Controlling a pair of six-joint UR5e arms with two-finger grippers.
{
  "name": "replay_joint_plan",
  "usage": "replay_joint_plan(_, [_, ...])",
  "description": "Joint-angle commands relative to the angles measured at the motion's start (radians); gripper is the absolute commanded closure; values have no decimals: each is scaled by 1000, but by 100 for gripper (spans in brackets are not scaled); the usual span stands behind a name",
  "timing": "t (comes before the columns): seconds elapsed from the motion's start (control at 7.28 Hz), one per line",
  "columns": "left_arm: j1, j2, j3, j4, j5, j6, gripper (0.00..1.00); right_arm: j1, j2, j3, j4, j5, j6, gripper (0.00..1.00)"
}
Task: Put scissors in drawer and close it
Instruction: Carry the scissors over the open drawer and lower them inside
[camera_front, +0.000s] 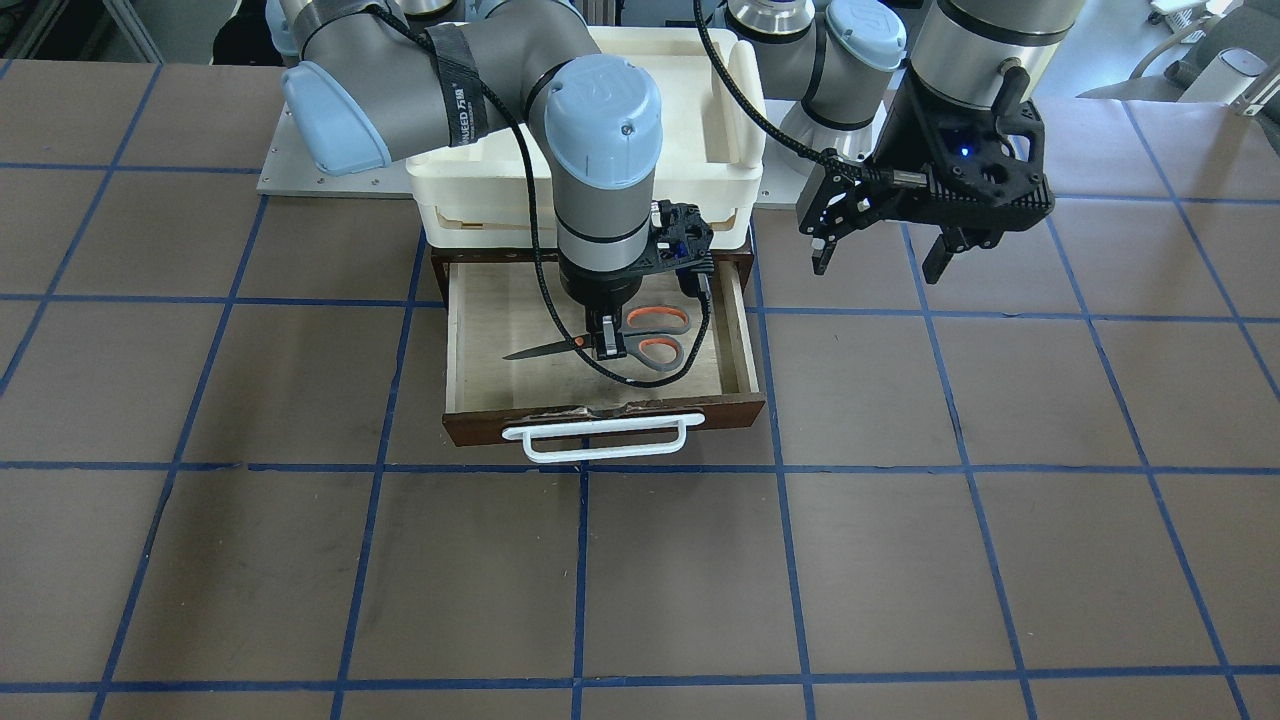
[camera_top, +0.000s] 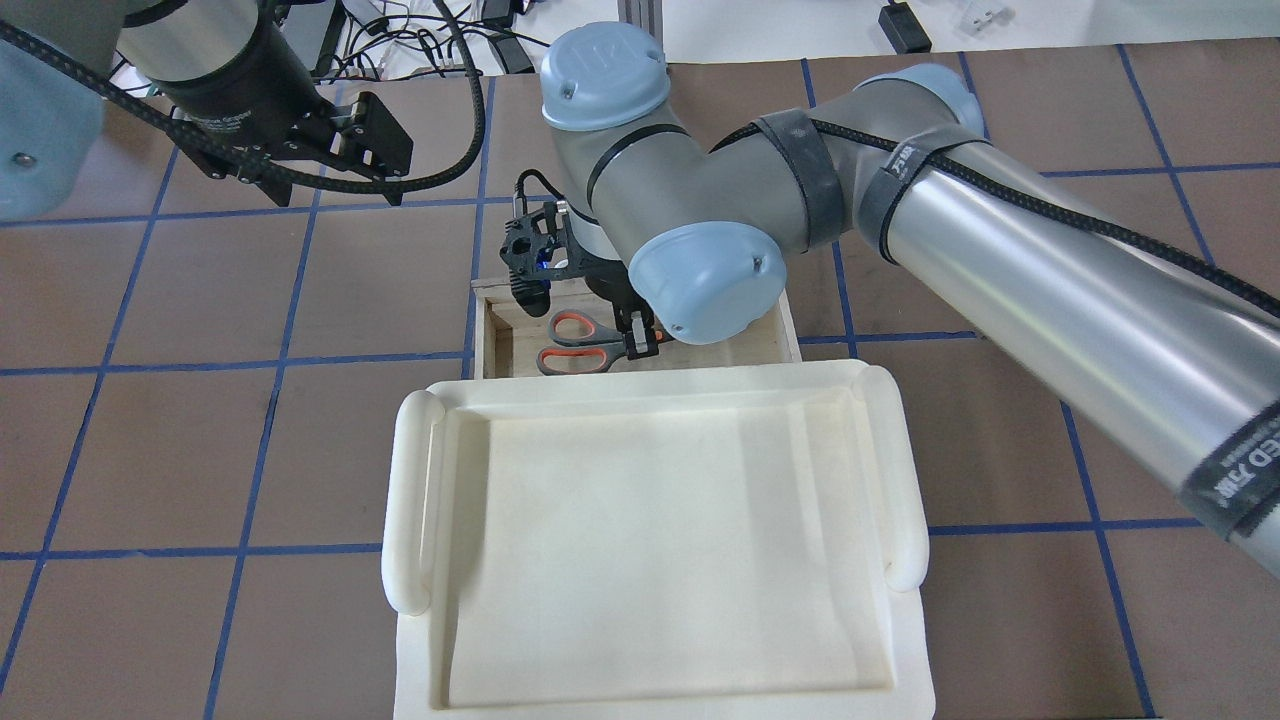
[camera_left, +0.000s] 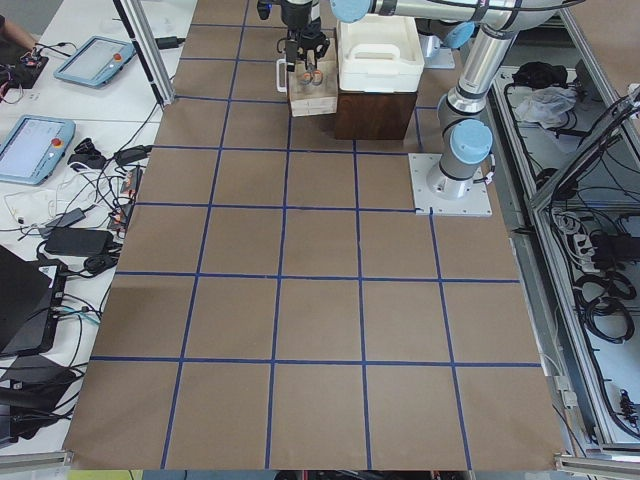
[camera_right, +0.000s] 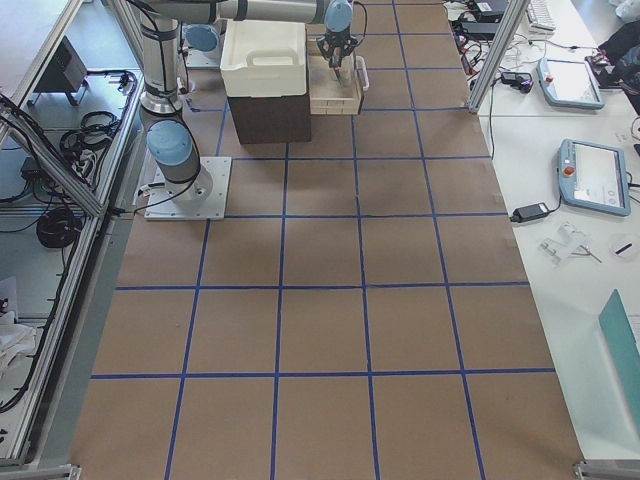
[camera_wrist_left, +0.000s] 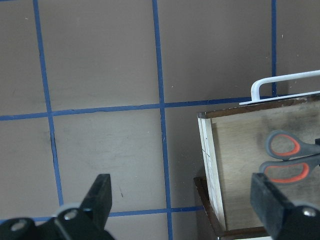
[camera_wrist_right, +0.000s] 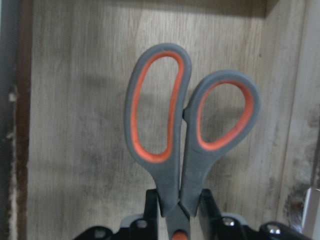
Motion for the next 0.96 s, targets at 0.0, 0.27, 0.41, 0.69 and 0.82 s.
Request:
replay_joint_plan(0.0, [0, -1, 0, 0, 0, 0, 0, 2, 2, 24, -10, -2, -8, 97])
replay_joint_plan(0.27, [0, -1, 0, 0, 0, 0, 0, 2, 2, 24, -4, -2, -8, 96])
replay_joint_plan(0.41, [0, -1, 0, 0, 0, 0, 0, 2, 4, 24, -9, -2, -8, 90])
replay_joint_plan(0.69, [0, 1, 0, 0, 0, 3, 0, 2, 7, 24, -10, 1, 4, 24])
replay_joint_plan(0.82, [0, 1, 0, 0, 0, 3, 0, 2, 7, 24, -12, 4, 4, 17])
